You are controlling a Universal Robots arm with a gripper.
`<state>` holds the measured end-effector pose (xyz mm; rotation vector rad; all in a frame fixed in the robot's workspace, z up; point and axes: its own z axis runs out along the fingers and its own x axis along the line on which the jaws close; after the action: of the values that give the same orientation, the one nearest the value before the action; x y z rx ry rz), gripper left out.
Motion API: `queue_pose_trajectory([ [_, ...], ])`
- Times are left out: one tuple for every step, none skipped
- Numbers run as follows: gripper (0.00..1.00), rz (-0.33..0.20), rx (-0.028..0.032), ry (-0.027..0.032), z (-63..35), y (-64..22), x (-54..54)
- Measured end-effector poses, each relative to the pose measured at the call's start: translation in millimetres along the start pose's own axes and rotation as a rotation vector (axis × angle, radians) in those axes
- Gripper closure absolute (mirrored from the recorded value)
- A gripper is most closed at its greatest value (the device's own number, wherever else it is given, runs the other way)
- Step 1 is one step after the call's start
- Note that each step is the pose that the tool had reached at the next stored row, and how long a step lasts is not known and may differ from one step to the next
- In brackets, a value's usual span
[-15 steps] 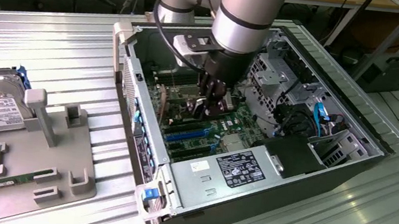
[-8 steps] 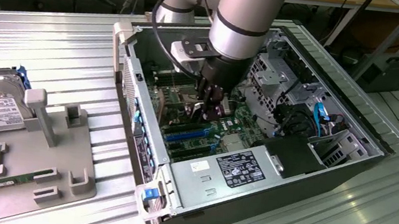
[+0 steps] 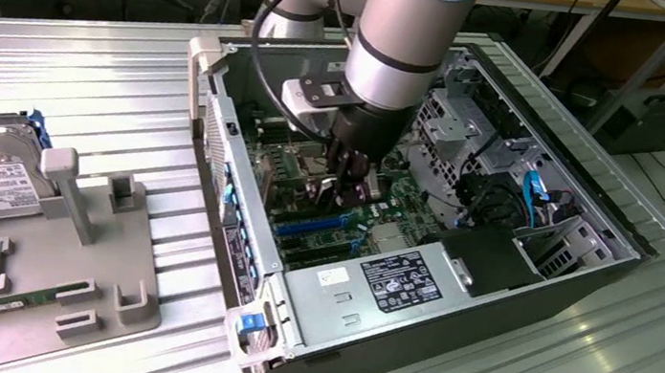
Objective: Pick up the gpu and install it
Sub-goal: 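Insert the gpu into the slot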
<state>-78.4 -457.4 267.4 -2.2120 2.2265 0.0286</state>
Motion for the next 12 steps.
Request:
queue_pose_trajectory([
  [0.72,0.000,0.0000,-0.0001,1.0,0.1,0.0],
  [0.72,0.000,0.0000,-0.0001,2.3,0.3,0.1],
  [0.72,0.000,0.0000,0.0000,2.9,0.4,0.1],
  [0.72,0.000,0.0000,0.0000,3.3,0.5,0.1],
  [0.72,0.000,-0.0001,0.0002,3.4,0.5,0.1],
  [0.72,0.000,-0.0001,0.0002,3.5,0.5,0.1],
  [0.72,0.000,0.0000,0.0000,3.6,0.5,0.1],
  [0.72,0.000,0.0000,0.0000,3.6,0.5,0.1],
  [0.72,0.000,0.0000,-0.0001,3.6,0.5,0.1],
  [0.72,0.000,0.0000,0.0000,3.6,0.5,0.1],
  [0.72,0.000,0.0000,0.0000,3.6,0.5,0.1],
  [0.72,0.000,0.0000,-0.0001,3.6,0.5,0.1],
])
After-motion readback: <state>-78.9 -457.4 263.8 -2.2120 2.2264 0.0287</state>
